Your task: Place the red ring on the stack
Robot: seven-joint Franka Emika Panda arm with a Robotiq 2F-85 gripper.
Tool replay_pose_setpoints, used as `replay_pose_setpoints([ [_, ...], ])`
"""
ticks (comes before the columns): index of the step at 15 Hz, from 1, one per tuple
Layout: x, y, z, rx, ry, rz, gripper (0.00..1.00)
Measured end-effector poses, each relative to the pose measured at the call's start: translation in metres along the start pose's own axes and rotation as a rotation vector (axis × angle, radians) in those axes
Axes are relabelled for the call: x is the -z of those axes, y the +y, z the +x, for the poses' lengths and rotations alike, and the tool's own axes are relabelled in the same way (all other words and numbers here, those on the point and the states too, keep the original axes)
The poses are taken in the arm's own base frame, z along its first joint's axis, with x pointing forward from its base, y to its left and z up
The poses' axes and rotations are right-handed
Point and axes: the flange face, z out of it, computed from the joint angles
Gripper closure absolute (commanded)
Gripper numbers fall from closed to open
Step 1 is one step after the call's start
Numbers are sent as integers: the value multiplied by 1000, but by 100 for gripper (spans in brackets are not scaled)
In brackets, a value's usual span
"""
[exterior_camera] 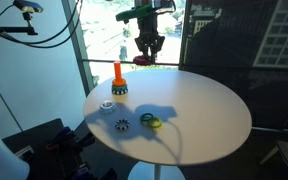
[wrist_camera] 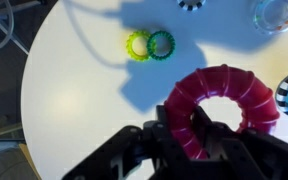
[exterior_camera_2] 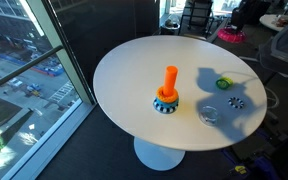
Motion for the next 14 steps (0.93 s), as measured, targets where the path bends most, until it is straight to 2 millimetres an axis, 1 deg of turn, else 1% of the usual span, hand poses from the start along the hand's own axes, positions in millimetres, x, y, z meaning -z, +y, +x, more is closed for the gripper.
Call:
replay_pose_setpoints([
  [6,11,-52,9,88,26,4,90],
  [14,23,-123,12,209,61,2,90],
])
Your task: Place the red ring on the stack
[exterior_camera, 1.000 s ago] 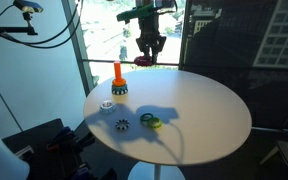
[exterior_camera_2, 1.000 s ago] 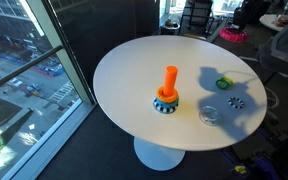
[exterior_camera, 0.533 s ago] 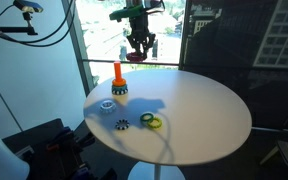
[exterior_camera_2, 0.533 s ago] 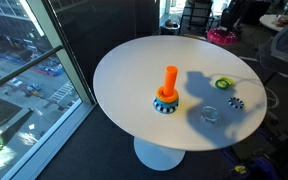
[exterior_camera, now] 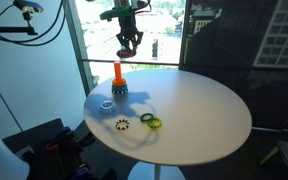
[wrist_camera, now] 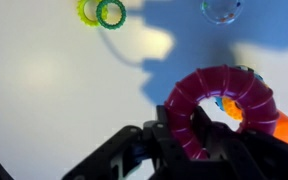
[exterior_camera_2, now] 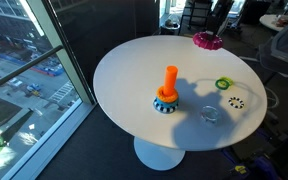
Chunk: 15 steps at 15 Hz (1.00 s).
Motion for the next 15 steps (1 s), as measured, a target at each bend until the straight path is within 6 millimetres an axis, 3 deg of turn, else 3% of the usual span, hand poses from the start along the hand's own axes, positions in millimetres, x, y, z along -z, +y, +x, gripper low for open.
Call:
replay_pose_setpoints([
  [10,-3,-62,12,69,39,5,90],
  [11,-3,-65,13,74,41,6,69],
  [15,-5,-67,14,77,37,7,70],
])
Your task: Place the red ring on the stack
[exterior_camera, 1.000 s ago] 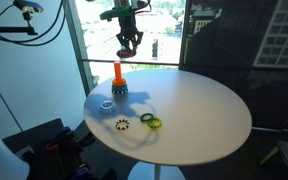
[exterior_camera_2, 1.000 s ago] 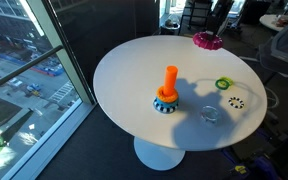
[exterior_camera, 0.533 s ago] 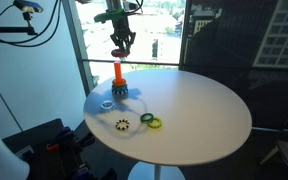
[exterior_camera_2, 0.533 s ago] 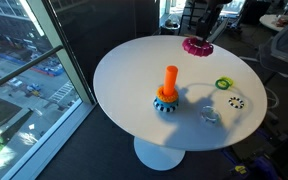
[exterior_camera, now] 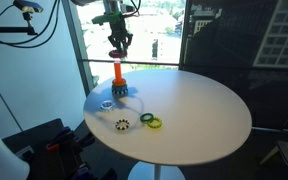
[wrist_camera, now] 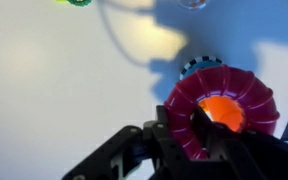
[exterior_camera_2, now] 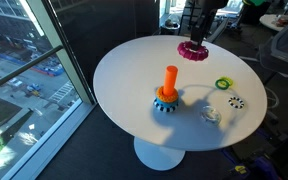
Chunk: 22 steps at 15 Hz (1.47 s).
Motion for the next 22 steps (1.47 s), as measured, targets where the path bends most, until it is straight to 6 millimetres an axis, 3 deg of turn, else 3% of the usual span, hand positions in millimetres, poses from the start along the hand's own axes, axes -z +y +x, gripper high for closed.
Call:
replay_pose_setpoints([
  [4,-1,0,0,-1,-1,0,70],
  [5,-1,0,0,-1,-1,0,90],
  [10,-5,-4,1,9,-9,3,90],
  [22,-27,-36,20,71,-9,20,90],
])
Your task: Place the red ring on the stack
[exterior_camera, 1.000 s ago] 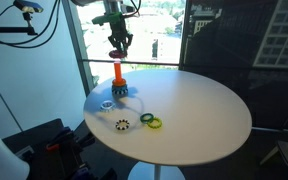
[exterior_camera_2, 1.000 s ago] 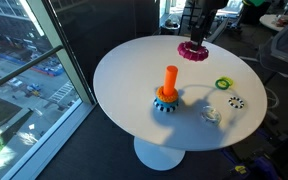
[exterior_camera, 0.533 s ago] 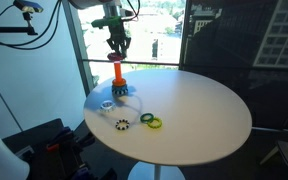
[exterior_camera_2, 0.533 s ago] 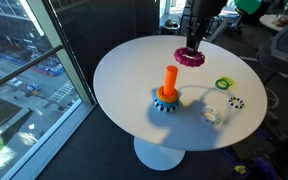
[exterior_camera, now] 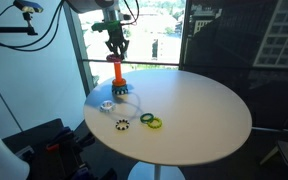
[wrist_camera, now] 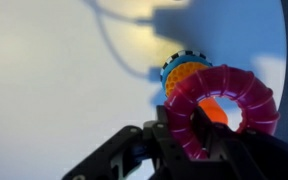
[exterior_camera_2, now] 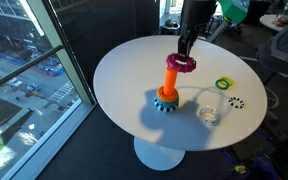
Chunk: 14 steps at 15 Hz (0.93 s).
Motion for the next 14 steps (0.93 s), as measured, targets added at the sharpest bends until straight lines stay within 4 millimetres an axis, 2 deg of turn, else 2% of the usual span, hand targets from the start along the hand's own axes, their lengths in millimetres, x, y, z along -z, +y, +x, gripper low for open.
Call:
replay_pose_setpoints([
  [14,-13,-12,15,65,10,-42,90],
])
